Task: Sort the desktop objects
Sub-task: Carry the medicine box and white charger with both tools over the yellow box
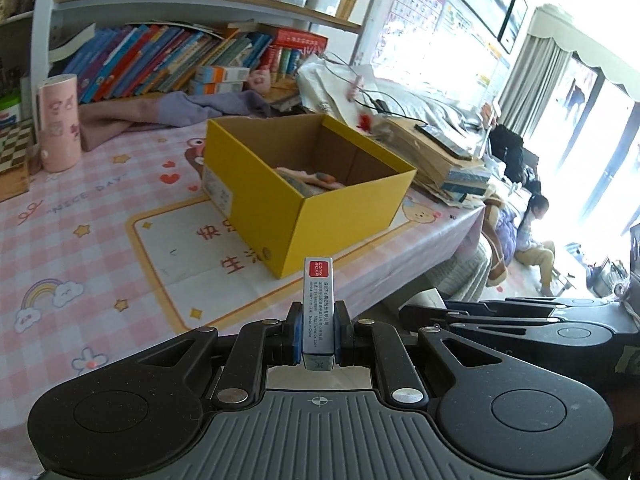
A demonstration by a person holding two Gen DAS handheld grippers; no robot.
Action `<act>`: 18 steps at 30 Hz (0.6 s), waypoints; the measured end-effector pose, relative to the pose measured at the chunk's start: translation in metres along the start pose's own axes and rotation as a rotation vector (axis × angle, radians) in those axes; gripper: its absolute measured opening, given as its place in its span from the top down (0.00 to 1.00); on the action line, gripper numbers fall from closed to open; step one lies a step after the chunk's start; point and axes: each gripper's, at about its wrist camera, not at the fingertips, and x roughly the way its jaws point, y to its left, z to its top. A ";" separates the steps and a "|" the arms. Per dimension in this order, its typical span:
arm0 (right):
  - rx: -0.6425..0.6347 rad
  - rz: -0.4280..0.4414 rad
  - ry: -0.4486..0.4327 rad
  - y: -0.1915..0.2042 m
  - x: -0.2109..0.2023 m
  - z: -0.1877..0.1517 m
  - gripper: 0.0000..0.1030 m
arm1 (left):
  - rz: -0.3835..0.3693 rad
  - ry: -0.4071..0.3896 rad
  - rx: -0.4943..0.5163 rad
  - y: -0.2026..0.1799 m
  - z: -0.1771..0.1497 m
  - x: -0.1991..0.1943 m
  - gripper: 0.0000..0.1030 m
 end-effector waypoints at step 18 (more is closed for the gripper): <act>0.013 0.026 0.028 -0.045 0.028 0.029 0.77 | 0.023 0.019 0.034 -0.027 0.026 0.050 0.87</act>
